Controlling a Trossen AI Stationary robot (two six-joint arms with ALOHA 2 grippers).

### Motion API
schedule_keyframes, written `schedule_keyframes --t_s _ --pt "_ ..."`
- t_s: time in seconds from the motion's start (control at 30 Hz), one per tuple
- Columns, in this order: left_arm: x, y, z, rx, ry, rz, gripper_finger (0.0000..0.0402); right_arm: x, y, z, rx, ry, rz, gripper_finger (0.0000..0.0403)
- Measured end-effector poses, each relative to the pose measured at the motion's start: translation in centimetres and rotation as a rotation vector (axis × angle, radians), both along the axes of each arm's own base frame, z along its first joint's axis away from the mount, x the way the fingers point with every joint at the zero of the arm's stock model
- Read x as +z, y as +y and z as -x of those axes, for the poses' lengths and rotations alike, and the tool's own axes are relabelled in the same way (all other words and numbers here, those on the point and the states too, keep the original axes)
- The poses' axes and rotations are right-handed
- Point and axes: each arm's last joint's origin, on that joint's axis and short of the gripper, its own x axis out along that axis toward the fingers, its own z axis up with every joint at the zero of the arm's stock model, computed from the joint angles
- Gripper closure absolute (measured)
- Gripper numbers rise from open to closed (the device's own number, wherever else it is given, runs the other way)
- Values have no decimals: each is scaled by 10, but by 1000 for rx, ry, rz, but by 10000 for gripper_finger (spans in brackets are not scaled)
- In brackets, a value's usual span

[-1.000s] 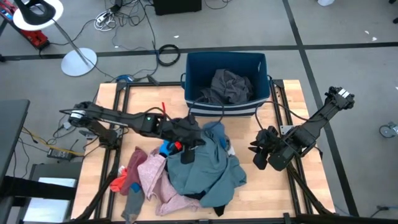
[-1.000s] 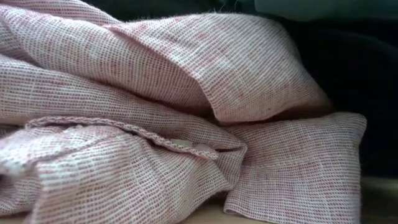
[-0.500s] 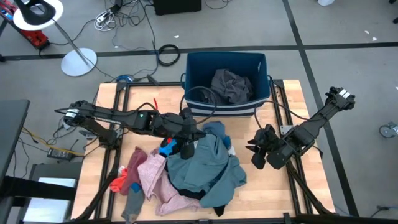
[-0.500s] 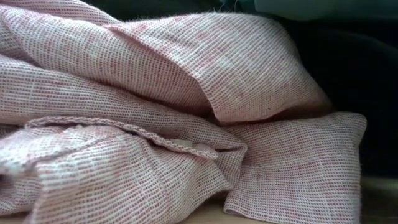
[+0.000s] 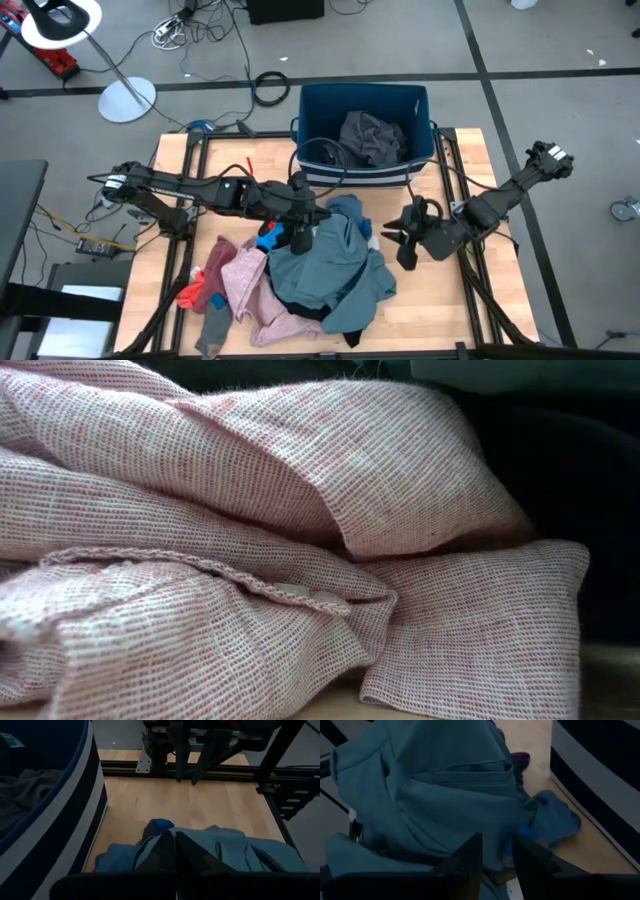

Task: Sort clothes
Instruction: Put the gray pants into the blue bin

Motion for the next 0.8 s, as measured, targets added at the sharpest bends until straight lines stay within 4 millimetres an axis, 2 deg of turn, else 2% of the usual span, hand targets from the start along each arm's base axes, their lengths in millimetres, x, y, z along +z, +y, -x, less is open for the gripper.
schedule_keyframes --t_s 0.3,0.6,0.8 --pt "4 1 -1 46 -38 -32 401 -1 -4 -3 -7 13 8 298" --pt "71 14 5 156 -188 -293 401 -3 -4 -6 -4 23 9 298" --pt "113 43 15 258 -281 -381 401 -3 -4 -6 -3 23 5 298"
